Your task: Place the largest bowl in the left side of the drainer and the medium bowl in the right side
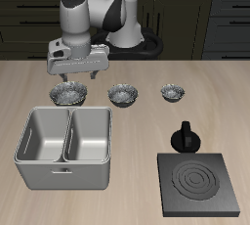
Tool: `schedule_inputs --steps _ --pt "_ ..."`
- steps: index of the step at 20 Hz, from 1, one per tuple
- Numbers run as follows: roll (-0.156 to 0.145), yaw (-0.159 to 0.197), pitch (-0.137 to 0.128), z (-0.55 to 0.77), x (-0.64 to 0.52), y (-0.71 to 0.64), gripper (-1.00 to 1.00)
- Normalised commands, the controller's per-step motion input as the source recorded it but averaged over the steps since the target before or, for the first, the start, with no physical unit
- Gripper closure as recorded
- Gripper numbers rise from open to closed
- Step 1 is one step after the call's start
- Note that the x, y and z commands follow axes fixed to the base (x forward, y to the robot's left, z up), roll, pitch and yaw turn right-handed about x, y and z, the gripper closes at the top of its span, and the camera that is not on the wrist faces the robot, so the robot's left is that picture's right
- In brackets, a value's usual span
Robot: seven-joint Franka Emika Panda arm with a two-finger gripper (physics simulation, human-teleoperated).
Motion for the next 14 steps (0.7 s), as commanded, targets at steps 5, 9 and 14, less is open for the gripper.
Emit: schedule_inputs --steps 5,9,14 --pt "0.000 0.000 0.003 -0.22 0.01 0.08 -1.00" --pt "0.006 0.004 0.028 -0.33 -0.01 0.00 -1.00" --pt "-0.007 -0.011 0.023 -0.29 -0.05 -0.02 -1.00"
